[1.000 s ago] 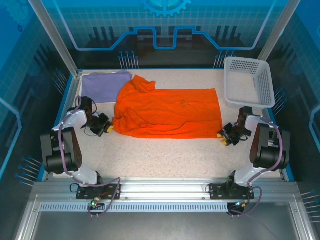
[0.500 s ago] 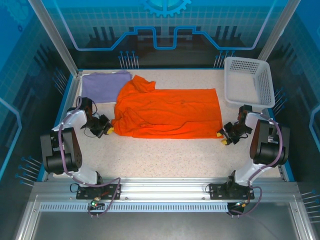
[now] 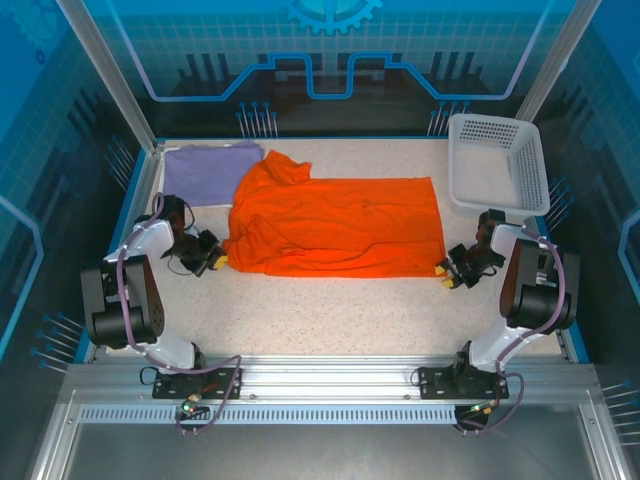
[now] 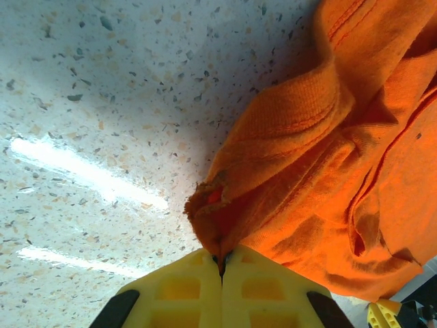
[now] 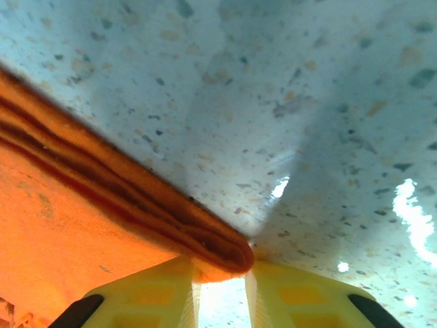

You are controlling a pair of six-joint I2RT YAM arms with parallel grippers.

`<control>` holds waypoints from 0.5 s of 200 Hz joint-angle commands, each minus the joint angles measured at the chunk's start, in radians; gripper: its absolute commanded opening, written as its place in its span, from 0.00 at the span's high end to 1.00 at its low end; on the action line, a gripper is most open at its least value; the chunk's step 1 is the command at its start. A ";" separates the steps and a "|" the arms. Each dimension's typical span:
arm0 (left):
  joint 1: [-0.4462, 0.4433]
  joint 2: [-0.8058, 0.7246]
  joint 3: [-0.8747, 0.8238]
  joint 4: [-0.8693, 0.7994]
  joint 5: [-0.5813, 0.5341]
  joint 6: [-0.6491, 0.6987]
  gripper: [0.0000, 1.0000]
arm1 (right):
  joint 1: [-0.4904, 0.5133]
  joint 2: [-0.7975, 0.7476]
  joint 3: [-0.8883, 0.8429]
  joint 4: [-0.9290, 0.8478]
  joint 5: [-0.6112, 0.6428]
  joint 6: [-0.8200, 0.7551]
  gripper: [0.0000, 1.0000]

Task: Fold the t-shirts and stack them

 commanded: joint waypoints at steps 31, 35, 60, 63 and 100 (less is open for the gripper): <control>-0.003 -0.017 0.034 -0.039 0.012 0.033 1.00 | 0.012 0.071 0.067 0.310 0.001 -0.003 0.93; -0.003 -0.018 0.033 -0.041 0.011 0.035 1.00 | 0.013 0.074 0.074 0.305 0.000 -0.007 0.94; -0.005 -0.033 0.030 -0.057 0.006 0.035 1.00 | 0.017 0.060 0.084 0.270 -0.003 -0.021 1.00; -0.004 -0.035 0.030 -0.062 0.006 0.033 1.00 | 0.017 0.055 0.082 0.262 -0.003 -0.022 1.00; -0.005 -0.123 0.032 -0.169 -0.020 0.017 1.00 | 0.018 -0.080 0.057 0.112 0.014 -0.027 1.00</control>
